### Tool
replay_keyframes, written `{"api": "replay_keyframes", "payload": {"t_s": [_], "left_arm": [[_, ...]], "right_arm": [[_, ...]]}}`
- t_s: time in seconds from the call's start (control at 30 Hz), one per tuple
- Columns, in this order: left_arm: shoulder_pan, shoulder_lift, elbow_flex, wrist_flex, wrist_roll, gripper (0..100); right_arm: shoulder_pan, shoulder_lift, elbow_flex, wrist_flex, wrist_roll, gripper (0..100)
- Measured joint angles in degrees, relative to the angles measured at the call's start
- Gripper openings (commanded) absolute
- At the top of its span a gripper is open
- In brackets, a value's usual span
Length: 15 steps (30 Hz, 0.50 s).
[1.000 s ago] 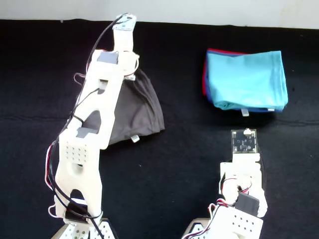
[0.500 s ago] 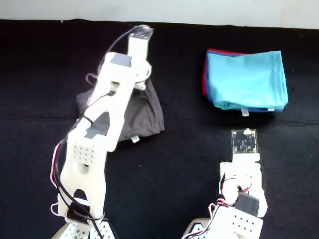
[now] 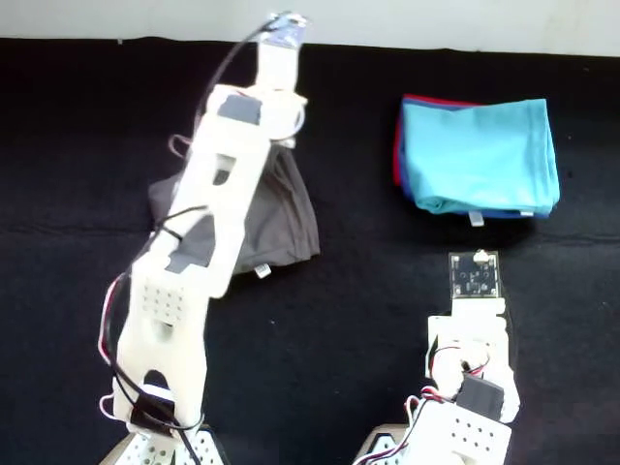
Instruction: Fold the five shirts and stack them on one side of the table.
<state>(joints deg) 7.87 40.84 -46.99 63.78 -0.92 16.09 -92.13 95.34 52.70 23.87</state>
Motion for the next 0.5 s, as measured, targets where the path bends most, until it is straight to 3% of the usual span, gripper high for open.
{"api": "replay_keyframes", "payload": {"t_s": [0.3, 0.5], "left_arm": [[-1.1, -1.4, -1.8, 23.3, -10.8, 3], [2.5, 6.3, -2.3, 21.4, -11.3, 3]], "right_arm": [[0.0, 0.0, 0.0, 0.0, 0.0, 0.5], [0.0, 0.0, 0.0, 0.0, 0.0, 0.5]]}}
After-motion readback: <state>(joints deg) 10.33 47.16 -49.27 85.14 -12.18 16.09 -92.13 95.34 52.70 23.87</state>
